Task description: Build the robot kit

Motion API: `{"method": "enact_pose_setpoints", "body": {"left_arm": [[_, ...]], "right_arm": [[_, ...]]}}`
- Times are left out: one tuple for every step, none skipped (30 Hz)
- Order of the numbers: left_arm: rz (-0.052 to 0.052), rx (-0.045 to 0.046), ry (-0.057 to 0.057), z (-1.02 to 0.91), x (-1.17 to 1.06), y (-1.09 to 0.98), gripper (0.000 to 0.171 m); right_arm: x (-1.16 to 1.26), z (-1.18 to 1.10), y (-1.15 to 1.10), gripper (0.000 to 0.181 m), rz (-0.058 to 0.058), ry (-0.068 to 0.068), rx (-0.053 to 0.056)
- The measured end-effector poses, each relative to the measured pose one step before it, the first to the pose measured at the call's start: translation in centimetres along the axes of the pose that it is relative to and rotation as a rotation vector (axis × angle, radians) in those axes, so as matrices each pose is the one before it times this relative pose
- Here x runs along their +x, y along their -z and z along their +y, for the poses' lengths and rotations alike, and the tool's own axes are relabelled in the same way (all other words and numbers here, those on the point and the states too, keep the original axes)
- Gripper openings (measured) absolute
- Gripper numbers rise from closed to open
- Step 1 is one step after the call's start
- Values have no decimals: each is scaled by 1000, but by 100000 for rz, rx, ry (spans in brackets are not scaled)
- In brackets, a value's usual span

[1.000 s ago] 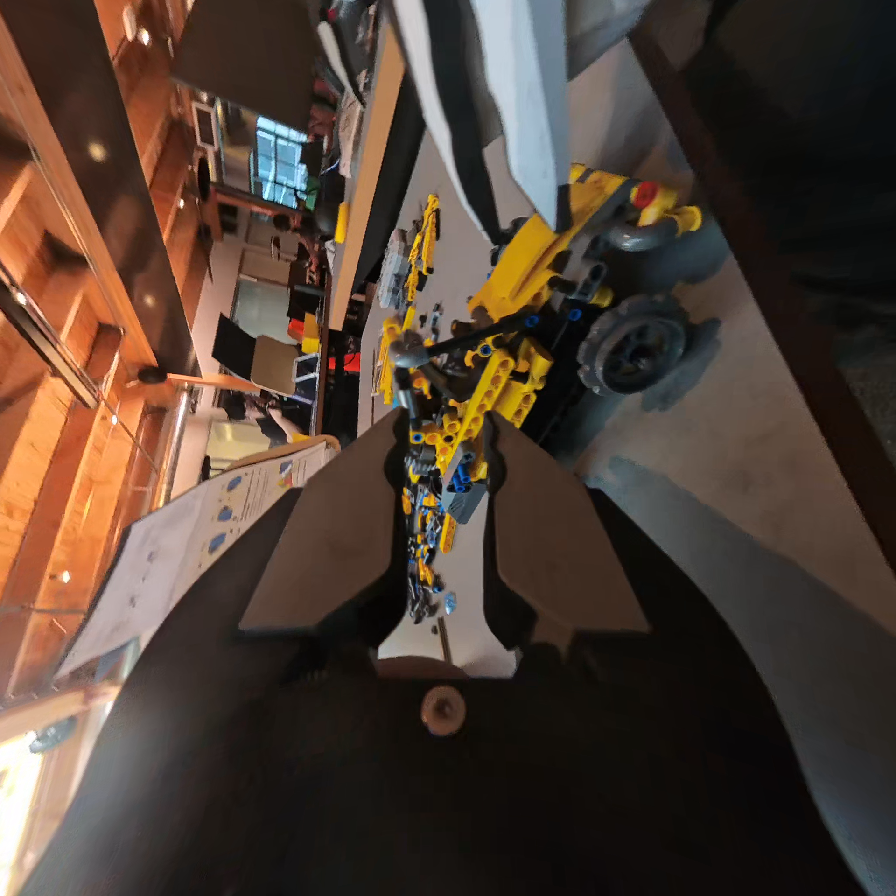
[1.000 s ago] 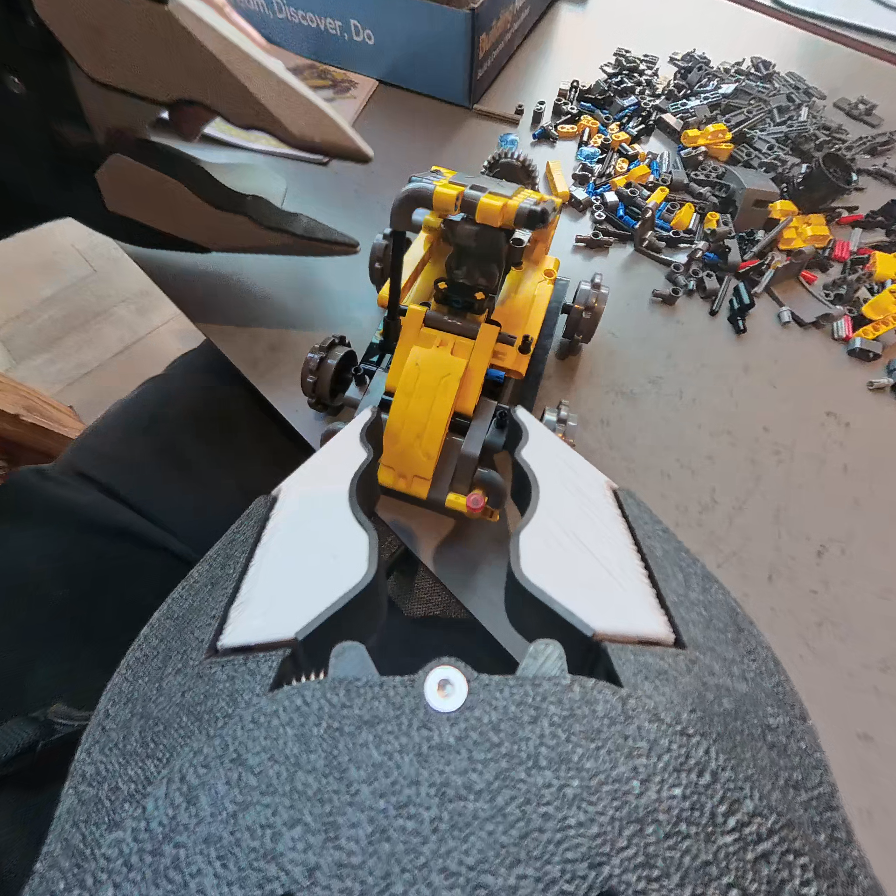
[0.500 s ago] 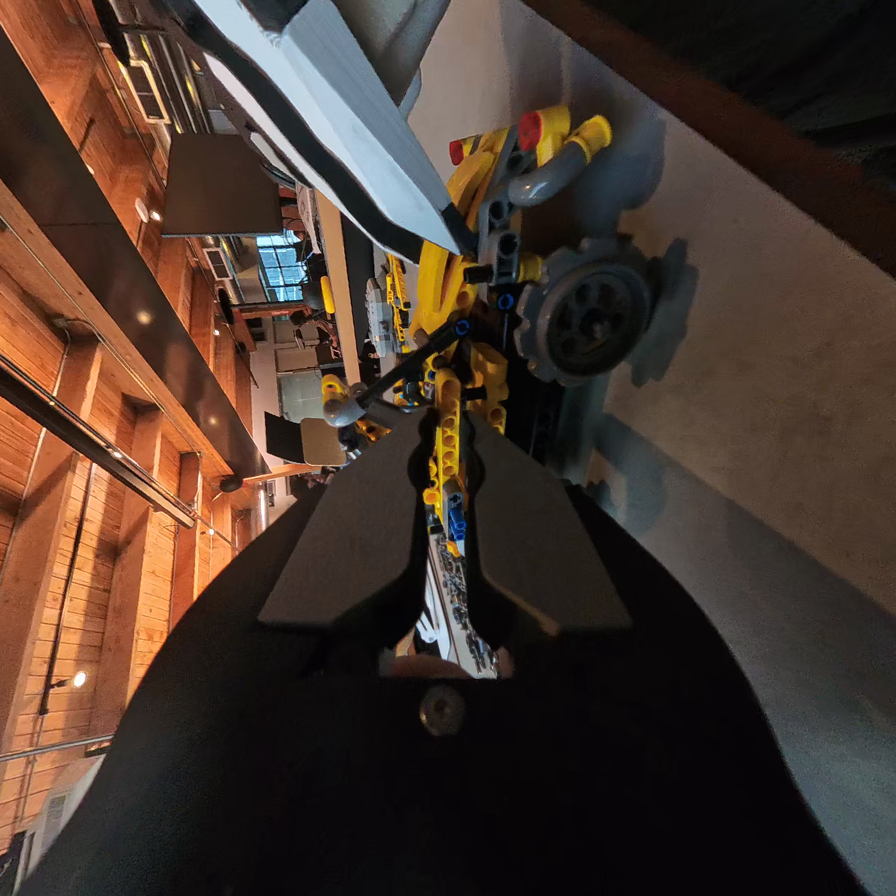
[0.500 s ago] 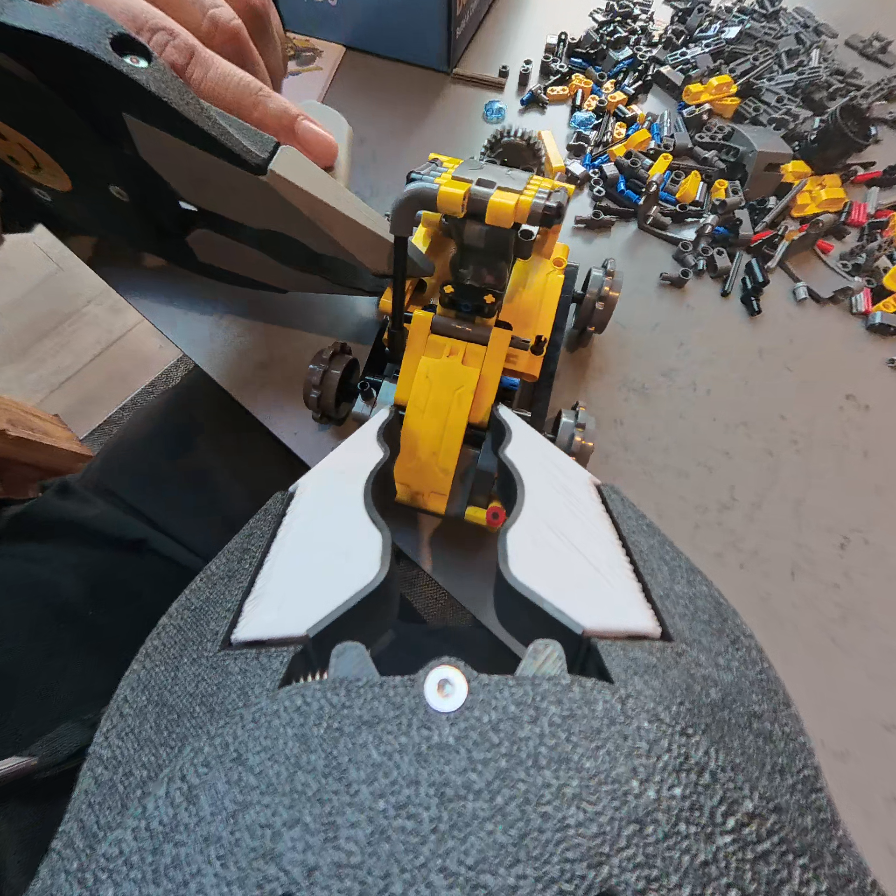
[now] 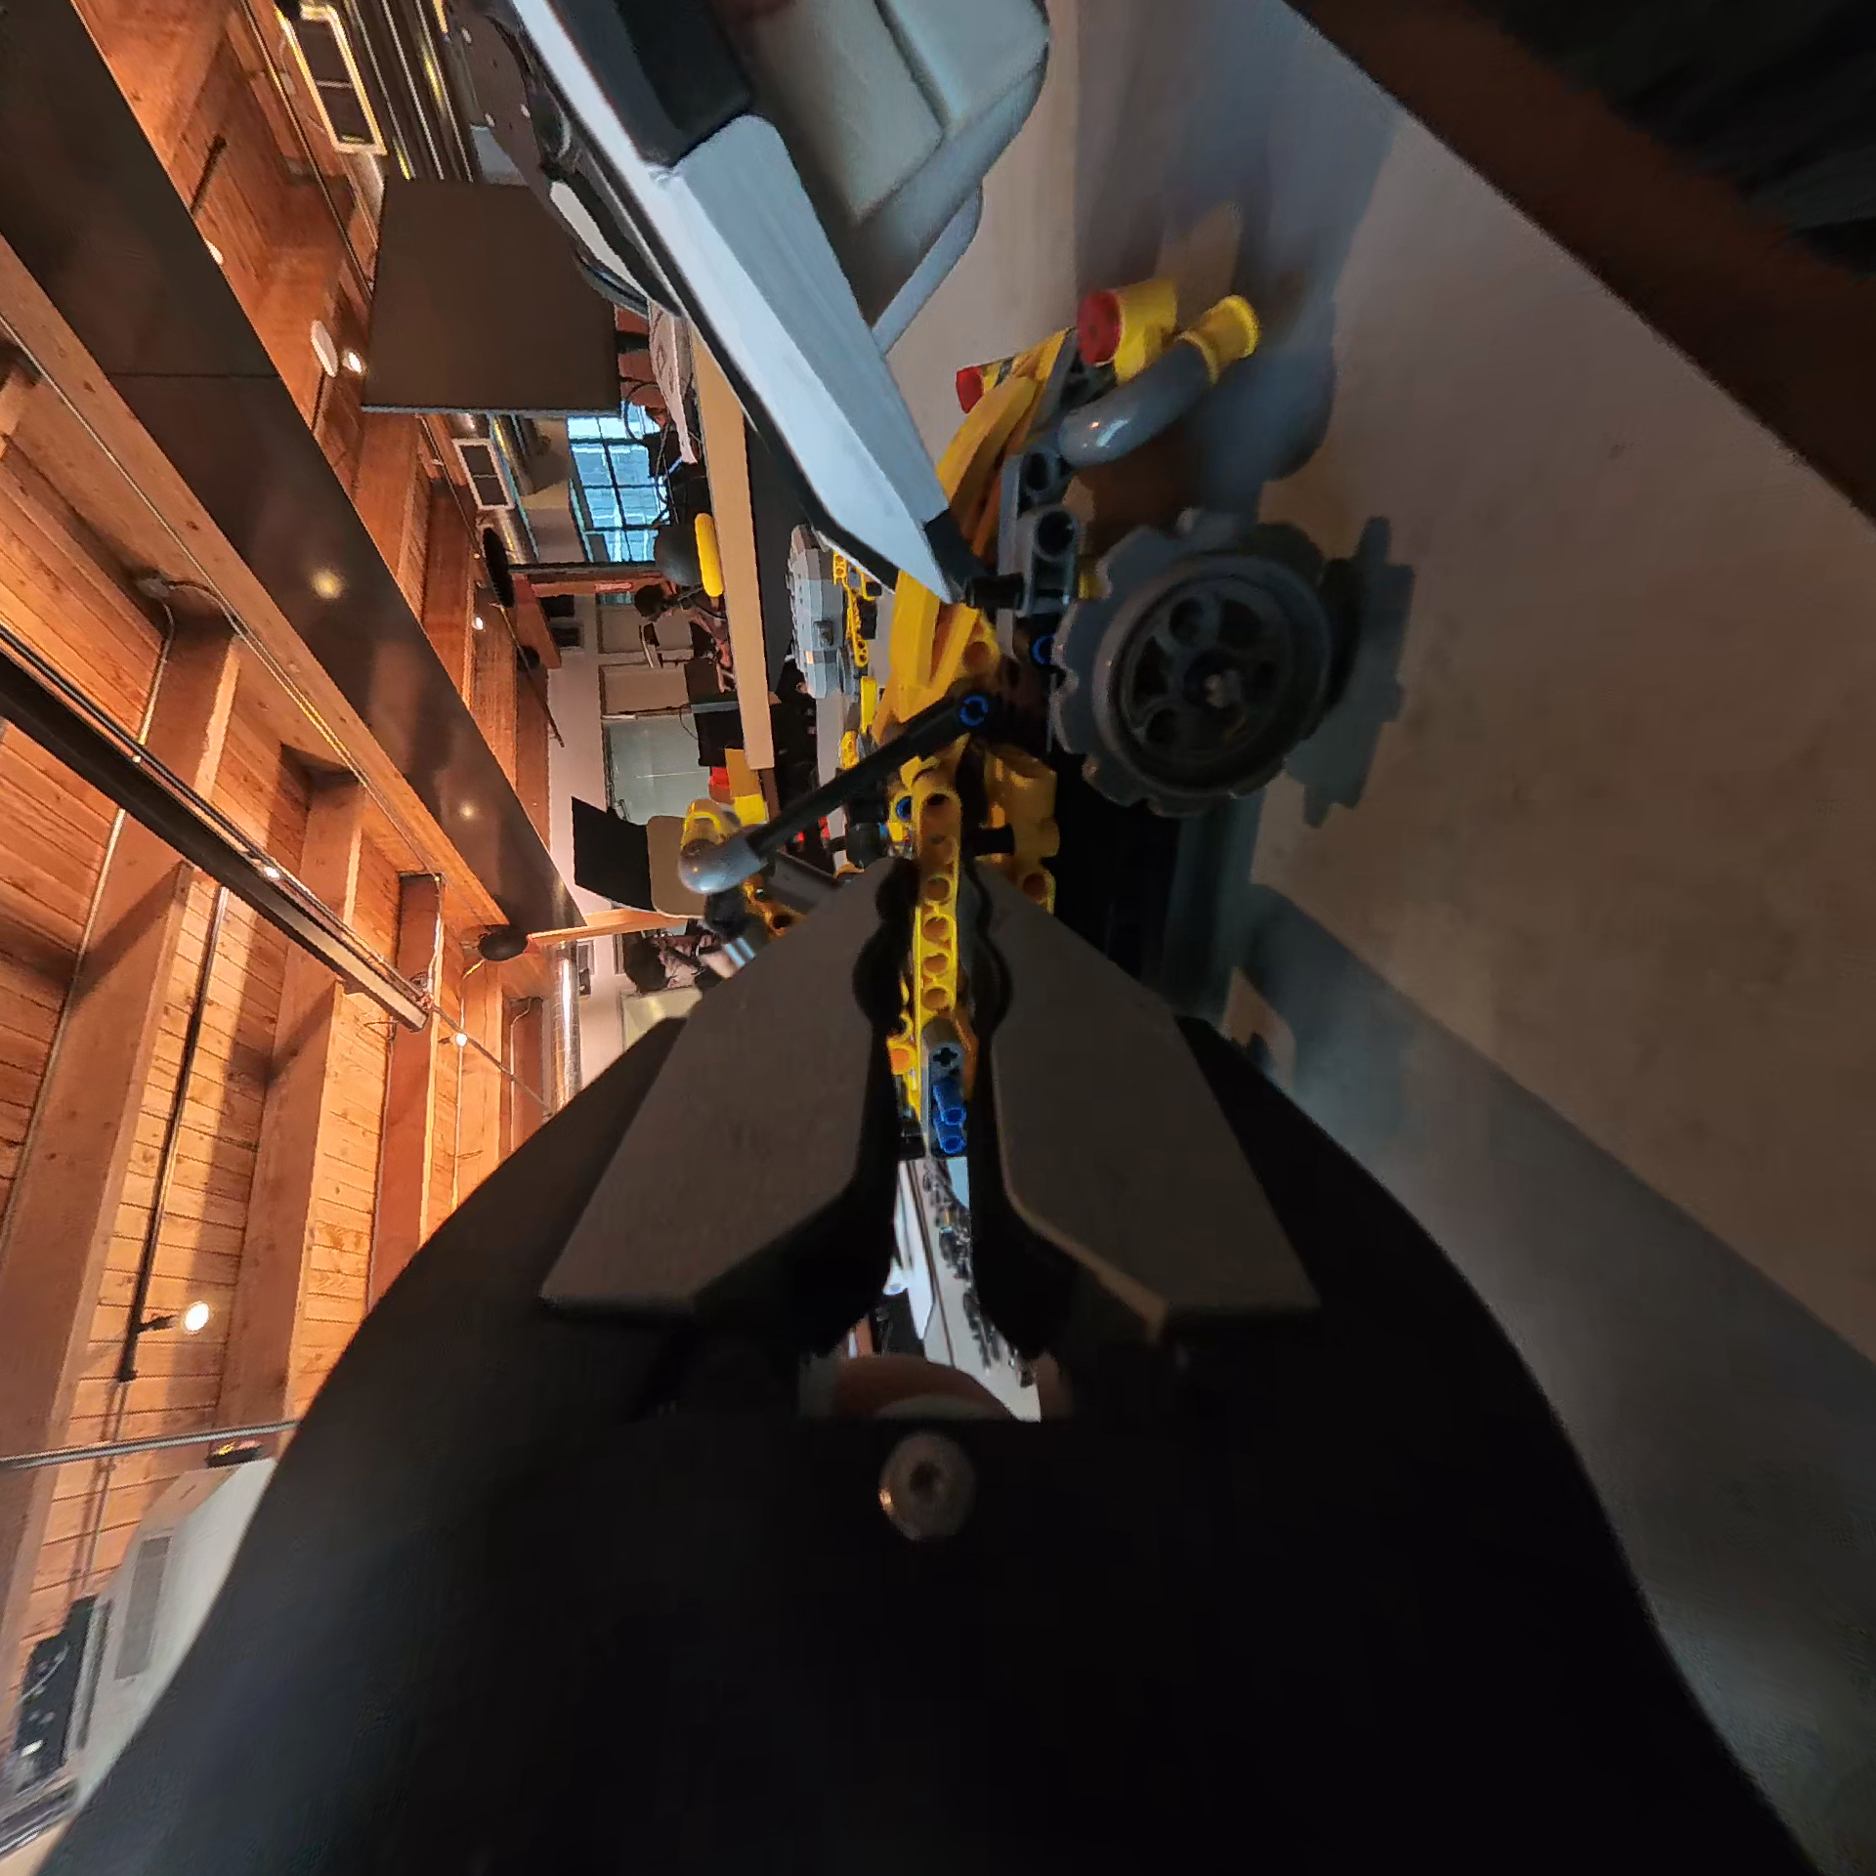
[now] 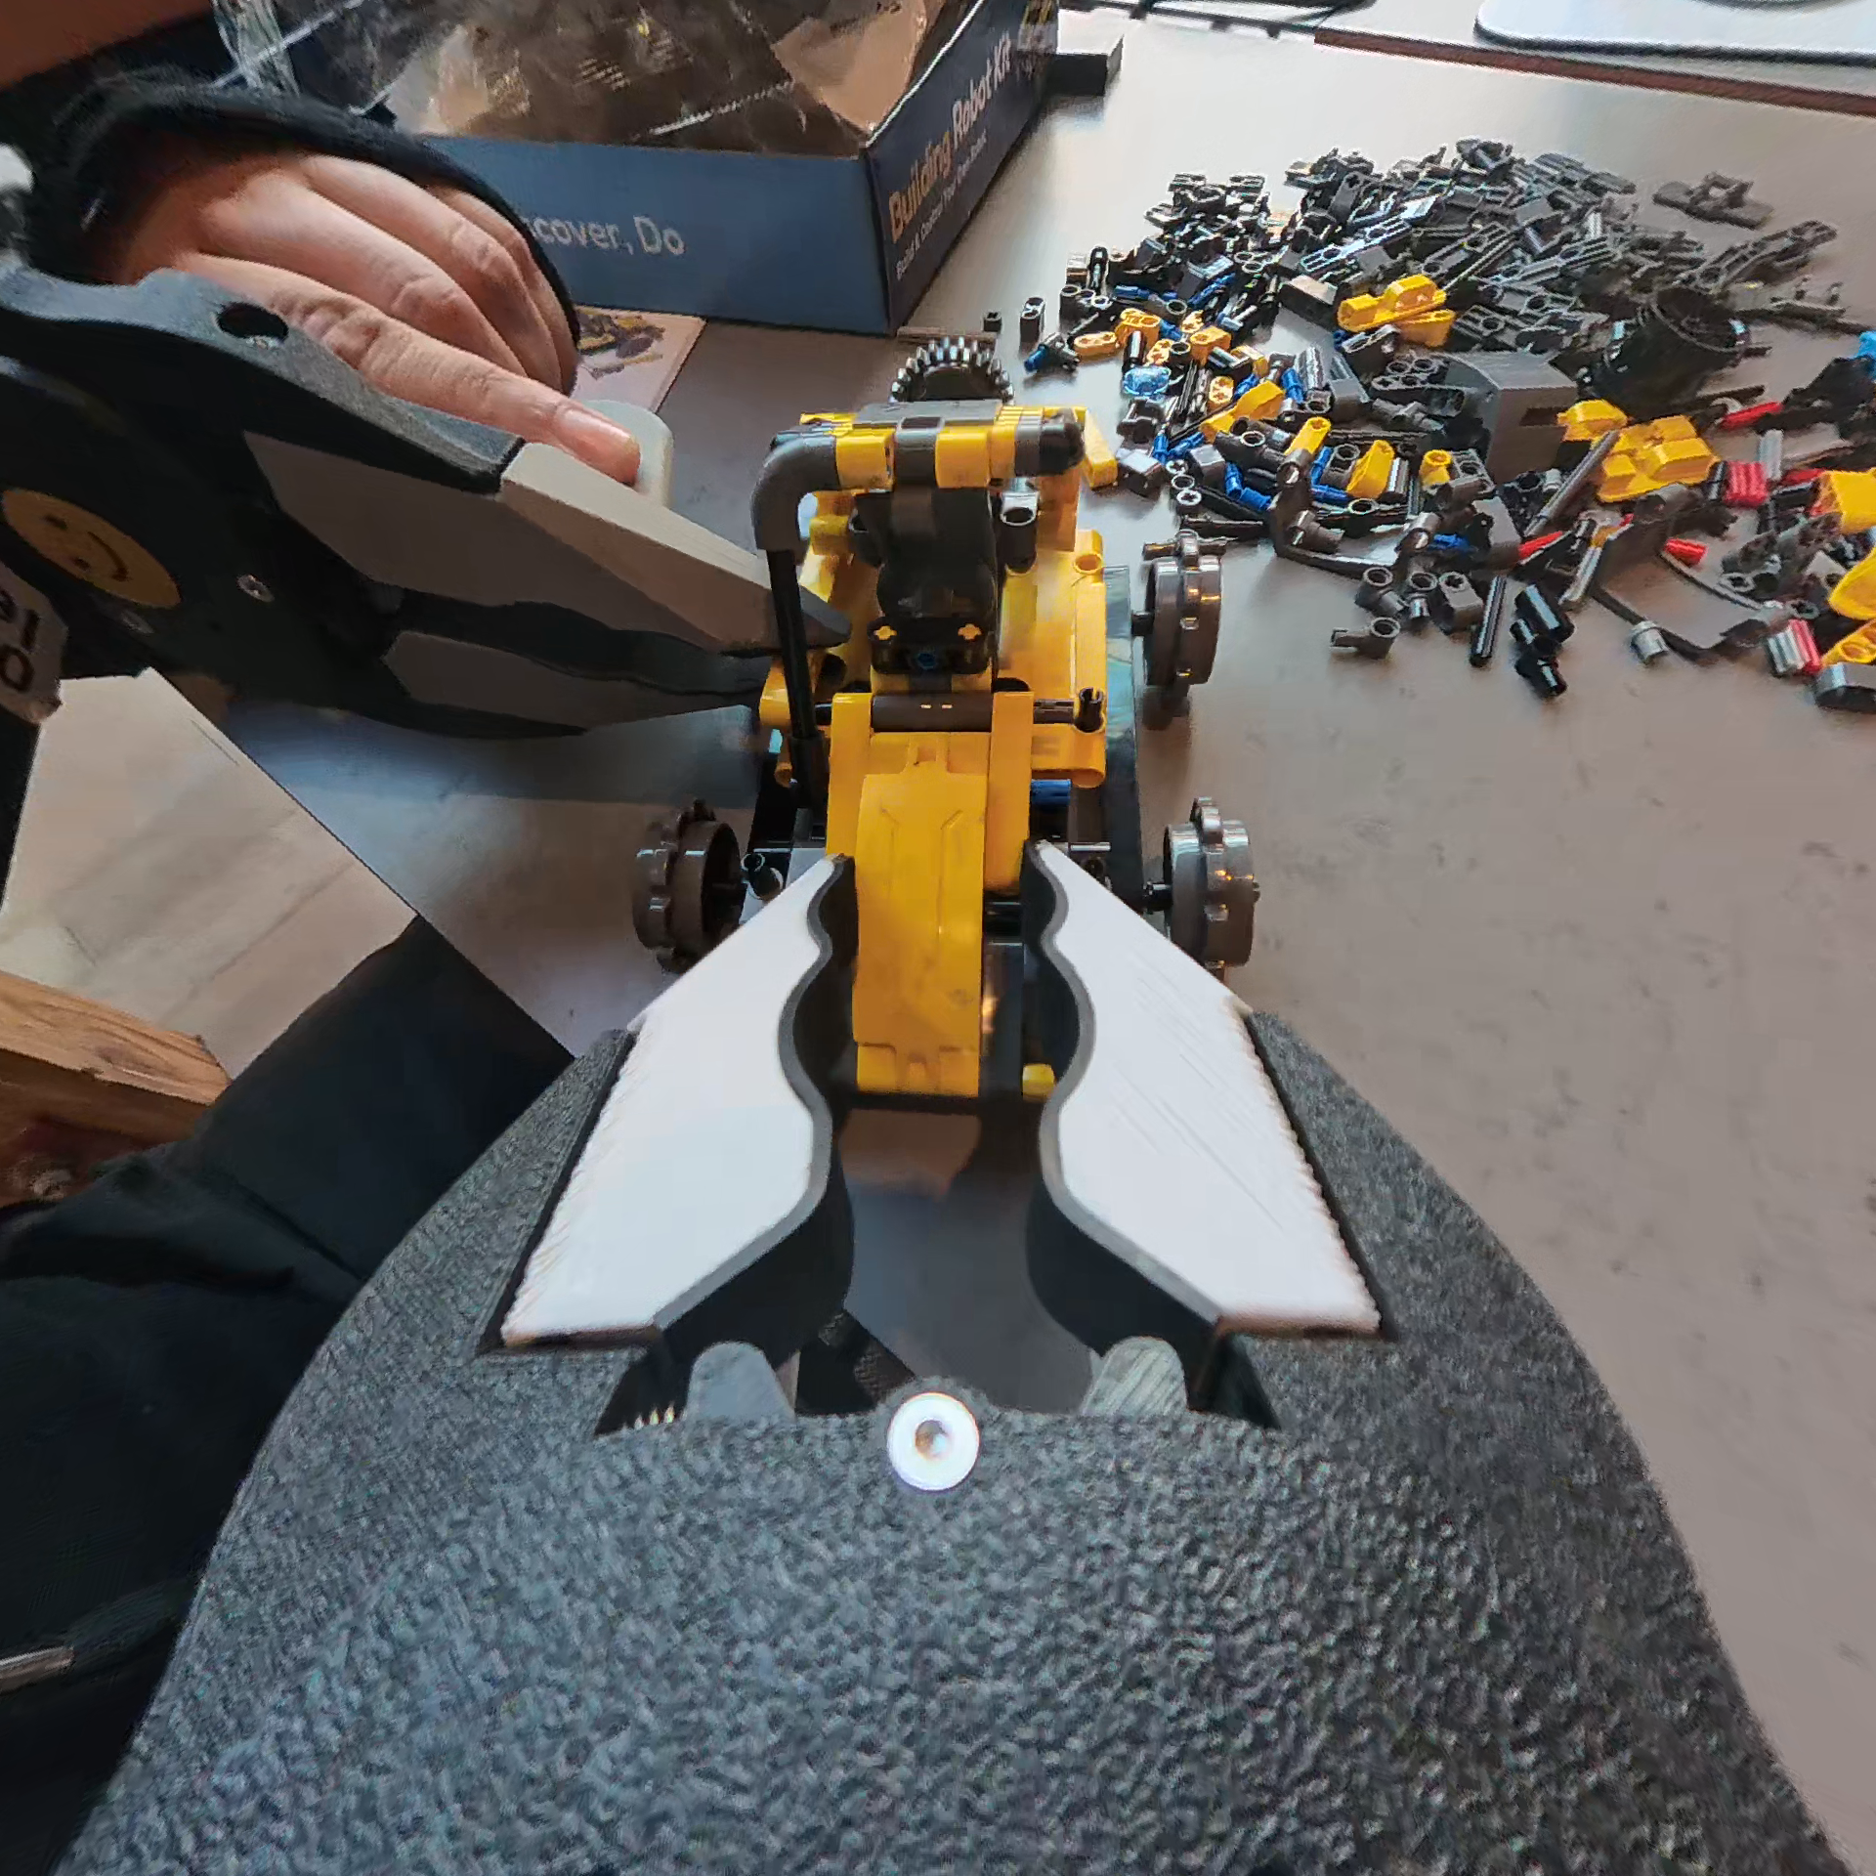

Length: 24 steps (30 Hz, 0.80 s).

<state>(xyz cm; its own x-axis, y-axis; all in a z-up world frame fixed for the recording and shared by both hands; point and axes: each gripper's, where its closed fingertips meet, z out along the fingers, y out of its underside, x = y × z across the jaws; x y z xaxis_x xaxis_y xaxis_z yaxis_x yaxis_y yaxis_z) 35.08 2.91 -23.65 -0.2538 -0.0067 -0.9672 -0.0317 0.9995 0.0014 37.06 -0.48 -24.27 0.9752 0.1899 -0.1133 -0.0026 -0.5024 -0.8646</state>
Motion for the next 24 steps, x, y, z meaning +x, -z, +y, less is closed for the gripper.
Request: {"method": "enact_pose_setpoints", "body": {"left_arm": [[-710,-1787,-1224,20,-47,-128,4],[-631,-1631,-253,63,-55,-157,4],[-214,-1325,1054,60,-36,-136,3],[-443,-1223,168,19,-27,-62,3],[-319,-1167,128,-17,-2,-22,3],[-188,-899,543,-42,4,0,3],[-131,-634,675,-38,5,-7,3],[74,-890,716,-30,5,-39,3],[46,-1314,152,-16,-15,-38,3],[5,-1612,397,1,-13,-102,2],[183,-2594,461,144,-44,-201,3],[493,-2668,390,172,-58,-193,2],[185,-1952,705,189,-43,-181,2],[-89,-1245,286,120,-36,-89,3],[-209,-875,194,47,-9,-37,2],[454,-562,880,39,2,-90,4],[1999,804,2129,-13,-28,-22,4],[2336,2270,2331,-56,-19,26,5],[2413,2564,2040,-13,28,25,5],[3088,2821,2226,-52,38,66,5],[3915,3188,2581,-102,96,181,6],[4067,3118,3953,-104,123,243,7],[3295,2822,3555,-61,106,190,7],[2048,2627,1547,-24,62,182,8]], "right_arm": [[121,-43,9,32,-407,-1478,210],[147,-39,12,31,-520,-617,62],[126,-4,0,31,-281,600,-37],[49,-29,-11,31,-706,-108,109],[7,-9,-10,31,-1234,73,219],[17,29,-2,32,-1278,-316,27],[0,-10,2,31,-947,-58,-126],[29,36,8,31,-209,838,-660],[41,10,27,31,-151,747,-892],[72,26,15,31,55,867,-888],[146,-19,-32,31,759,697,-587],[132,-67,-59,31,1238,1761,-657],[123,-69,-65,31,983,1409,-899],[72,-51,-62,31,272,235,-373],[65,21,-27,32,-153,-526,-150],[169,6,-15,32,-525,-2235,-142],[146,-29,14,32,-1008,-1946,-604],[81,-47,48,32,-635,49,-1612],[-2,-16,25,32,-18,909,-712],[-21,23,6,32,-85,429,246],[-87,-2,26,32,-987,-1233,472],[-131,-6,-6,32,-1100,-1357,424],[-93,-8,-11,32,-433,-395,391],[-88,-19,-33,32,-160,70,372]]}}
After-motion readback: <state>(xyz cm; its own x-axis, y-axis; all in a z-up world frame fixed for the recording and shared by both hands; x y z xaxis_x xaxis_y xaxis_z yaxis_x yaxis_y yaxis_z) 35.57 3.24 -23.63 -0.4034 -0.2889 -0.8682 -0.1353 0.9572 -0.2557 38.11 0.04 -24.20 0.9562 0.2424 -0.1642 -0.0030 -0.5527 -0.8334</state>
